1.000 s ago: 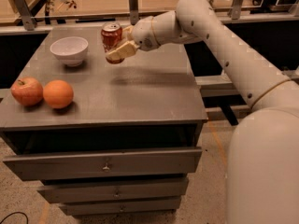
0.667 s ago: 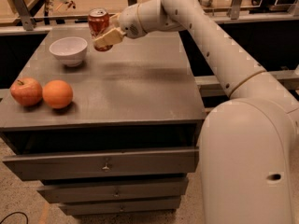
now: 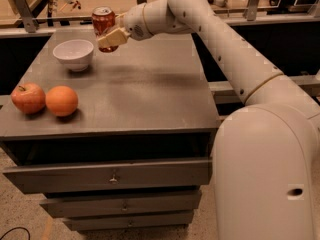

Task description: Place coke can into white bowl

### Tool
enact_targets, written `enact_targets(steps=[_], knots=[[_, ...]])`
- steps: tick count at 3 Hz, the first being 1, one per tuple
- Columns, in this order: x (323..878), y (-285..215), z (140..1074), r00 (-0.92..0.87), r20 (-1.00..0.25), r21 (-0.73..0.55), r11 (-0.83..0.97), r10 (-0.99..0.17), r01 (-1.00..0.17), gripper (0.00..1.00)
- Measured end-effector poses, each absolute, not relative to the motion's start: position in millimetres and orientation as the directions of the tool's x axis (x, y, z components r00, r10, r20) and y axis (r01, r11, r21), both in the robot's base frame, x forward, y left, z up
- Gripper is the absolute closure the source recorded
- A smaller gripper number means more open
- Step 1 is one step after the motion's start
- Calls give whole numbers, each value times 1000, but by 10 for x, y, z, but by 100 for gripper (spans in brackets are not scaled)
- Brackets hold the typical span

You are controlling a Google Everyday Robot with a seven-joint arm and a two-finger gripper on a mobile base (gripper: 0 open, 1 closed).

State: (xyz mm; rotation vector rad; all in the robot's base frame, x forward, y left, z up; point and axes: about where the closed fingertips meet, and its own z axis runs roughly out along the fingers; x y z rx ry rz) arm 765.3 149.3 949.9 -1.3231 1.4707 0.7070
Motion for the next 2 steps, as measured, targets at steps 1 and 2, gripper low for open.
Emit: enact_targets(steps=[1,2], knots=[[8005,1788,9582,-10,-942,-128,387,-335,-913,100],[8136,2014,9588,-58,-949,-86,431,-310,-898,100]])
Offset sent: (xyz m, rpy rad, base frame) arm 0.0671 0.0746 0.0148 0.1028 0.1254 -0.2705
